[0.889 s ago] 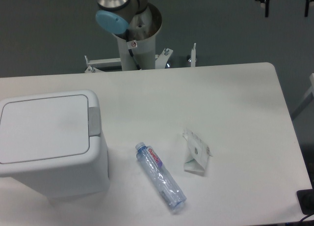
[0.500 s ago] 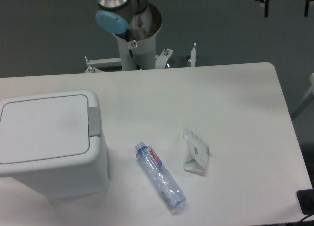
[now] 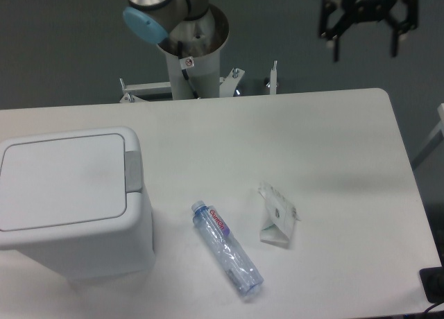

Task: Open the trash can
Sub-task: 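Lower the open gripper toward the white trash can lid, then push the gripper against the lid edge to flip it open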

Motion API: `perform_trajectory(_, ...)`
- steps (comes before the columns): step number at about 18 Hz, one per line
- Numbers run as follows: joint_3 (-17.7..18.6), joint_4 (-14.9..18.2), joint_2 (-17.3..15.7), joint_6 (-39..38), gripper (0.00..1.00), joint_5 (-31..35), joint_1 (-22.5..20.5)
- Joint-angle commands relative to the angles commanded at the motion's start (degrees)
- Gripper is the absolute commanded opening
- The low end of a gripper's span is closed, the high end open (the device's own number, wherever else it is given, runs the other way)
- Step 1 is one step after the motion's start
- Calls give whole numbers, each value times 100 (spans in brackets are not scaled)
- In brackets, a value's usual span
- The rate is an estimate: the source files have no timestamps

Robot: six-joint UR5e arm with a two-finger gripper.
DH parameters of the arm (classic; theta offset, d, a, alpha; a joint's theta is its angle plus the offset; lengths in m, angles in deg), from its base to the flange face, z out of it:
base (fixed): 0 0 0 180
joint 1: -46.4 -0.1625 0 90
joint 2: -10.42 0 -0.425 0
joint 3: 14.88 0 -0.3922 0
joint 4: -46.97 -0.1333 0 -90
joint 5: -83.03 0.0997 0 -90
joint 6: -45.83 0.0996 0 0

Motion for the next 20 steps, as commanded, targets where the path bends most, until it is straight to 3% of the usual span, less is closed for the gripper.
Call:
perform_trajectory(2, -167, 9, 193, -1082, 100, -315, 457)
perform_trajectory(6, -256, -44, 387, -2061, 100, -940, 723)
perform_trajectory(12, -168, -421, 870, -2204, 100, -879, 1548)
perform_trajectory(15, -80, -843, 967, -2256, 100, -888, 1733)
perform_trajectory(20, -19, -879, 1064, -2432, 100, -906, 2023)
